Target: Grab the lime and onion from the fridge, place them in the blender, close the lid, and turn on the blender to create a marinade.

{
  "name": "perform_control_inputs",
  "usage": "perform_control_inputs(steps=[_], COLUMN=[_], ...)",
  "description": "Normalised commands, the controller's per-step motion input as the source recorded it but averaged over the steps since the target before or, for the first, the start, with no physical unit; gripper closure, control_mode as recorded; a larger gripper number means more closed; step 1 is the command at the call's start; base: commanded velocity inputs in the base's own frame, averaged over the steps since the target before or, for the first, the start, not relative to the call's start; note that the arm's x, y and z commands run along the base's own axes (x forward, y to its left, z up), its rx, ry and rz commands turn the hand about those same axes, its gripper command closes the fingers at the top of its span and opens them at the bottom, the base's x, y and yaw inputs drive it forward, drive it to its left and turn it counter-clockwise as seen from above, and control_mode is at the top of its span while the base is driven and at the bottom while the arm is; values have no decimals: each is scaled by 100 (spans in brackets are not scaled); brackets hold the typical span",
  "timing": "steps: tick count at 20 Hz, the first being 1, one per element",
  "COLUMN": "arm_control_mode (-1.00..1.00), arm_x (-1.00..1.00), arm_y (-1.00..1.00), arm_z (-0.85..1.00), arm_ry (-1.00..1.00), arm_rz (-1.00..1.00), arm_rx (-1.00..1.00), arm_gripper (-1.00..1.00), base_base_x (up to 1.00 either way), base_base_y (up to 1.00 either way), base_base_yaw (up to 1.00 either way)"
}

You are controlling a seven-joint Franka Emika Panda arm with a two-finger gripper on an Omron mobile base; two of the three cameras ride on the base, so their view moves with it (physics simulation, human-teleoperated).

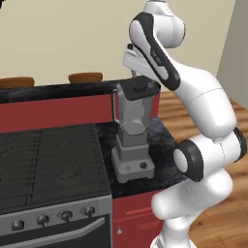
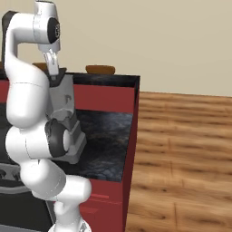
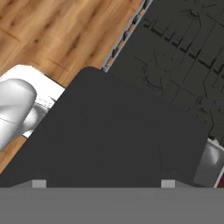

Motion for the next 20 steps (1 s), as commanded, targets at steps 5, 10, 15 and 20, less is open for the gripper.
perform_control_inputs(steps=[5,10,15,20], arm_control_mode=[-100,-100,-100,-100], arm_x=[37,31,17,2], arm_y=[0,0,0,1], arm_z=[0,0,0,-3], arm_ry=[1,1,0,-2], arm_rz=[-5,0,0,1], arm_rx=[0,0,0,0], arm_gripper=[100,100,100,100], base_base_x=[0,0,0,0], base_base_y=[0,0,0,0], base_base_yaw=[0,0,0,0])
